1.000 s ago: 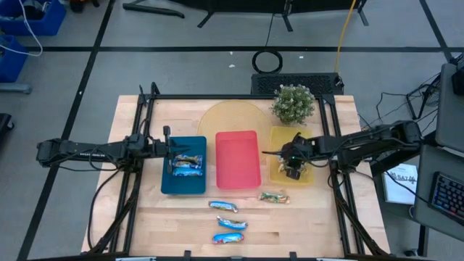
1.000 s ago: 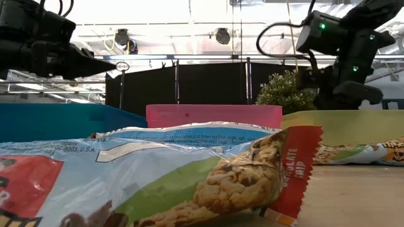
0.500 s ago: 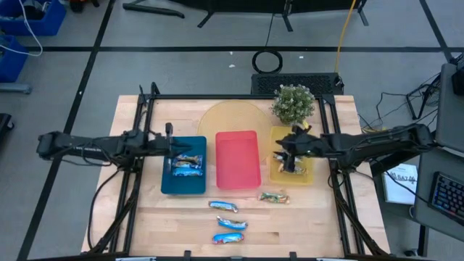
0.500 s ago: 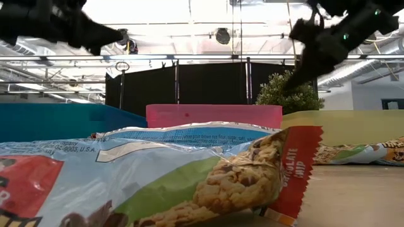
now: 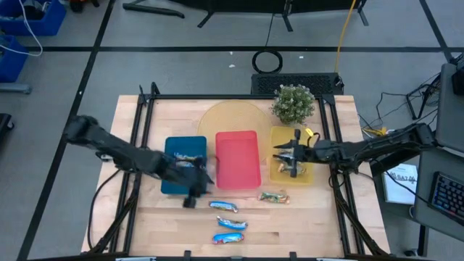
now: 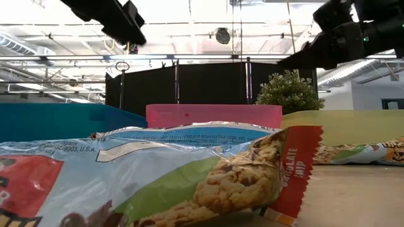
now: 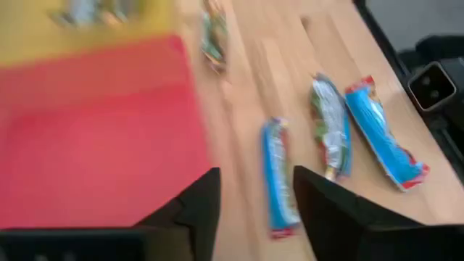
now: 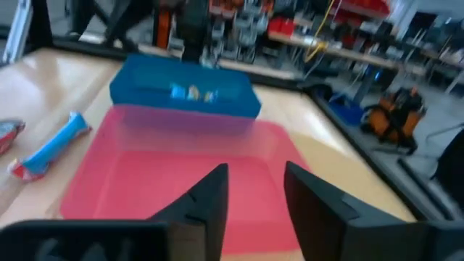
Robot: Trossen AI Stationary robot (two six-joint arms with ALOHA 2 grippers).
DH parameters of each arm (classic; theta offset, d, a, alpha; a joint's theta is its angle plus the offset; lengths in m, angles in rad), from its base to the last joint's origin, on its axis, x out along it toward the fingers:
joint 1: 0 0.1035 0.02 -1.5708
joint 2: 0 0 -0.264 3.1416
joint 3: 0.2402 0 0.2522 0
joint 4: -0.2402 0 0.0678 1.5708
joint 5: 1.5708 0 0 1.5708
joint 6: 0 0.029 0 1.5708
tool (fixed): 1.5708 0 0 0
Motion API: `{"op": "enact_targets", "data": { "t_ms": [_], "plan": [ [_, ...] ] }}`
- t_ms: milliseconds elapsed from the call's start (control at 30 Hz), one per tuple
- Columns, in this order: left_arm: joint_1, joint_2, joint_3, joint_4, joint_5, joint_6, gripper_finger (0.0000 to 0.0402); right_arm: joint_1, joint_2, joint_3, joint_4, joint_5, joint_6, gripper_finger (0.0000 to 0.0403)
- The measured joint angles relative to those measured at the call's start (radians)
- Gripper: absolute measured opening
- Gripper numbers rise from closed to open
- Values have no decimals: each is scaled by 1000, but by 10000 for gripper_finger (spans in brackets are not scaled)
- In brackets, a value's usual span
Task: Pick and place Granola Bars by type
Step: Put the red granola bar into the red bin
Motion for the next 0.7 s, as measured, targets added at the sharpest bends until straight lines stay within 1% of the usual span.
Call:
{"op": "enact_targets", "data": {
  "t_ms": [100,133,233,267,367,467,600,700],
  "plan": [
    [-39,127,96,-64,4,-88,214,0,-49,-22,15,0,-15,82],
    [-49,165,126,-93,20,-115,223,0,-64,-28,16,-1,-23,66],
    [-79,261,199,-155,63,-179,240,0,-103,-48,18,-11,-54,17],
    [-89,287,218,-167,62,-200,242,0,-114,-57,17,-26,-66,9],
    [-111,354,254,-169,65,-243,243,-2,-142,-72,14,-30,-85,11],
    [-120,406,263,-183,56,-248,244,-3,-163,-75,16,-30,-87,12],
    [-117,443,264,-204,10,-249,244,-3,-173,-75,15,-30,-91,2],
    [-106,453,264,-231,-20,-249,244,-3,-173,-75,11,-30,-95,3]
  ]
}}
